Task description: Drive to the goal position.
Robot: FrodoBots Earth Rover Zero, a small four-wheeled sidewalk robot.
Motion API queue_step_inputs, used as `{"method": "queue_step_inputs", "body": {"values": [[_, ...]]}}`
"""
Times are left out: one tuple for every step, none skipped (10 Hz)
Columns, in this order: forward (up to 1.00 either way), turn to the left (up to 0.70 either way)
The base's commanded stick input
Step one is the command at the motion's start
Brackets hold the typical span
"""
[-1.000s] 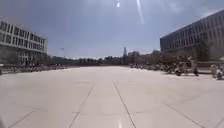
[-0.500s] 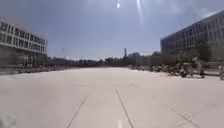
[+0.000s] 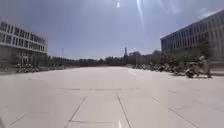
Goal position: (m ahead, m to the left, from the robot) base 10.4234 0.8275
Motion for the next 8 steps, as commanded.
{"method": "queue_step_inputs", "body": {"values": [[0.85, 0.00], [0.85, 0.00], [0.85, 0.00], [0.85, 0.09], [0.85, 0.31], [0.85, 0.34], [0.85, 0.00], [0.85, 0.00]]}}
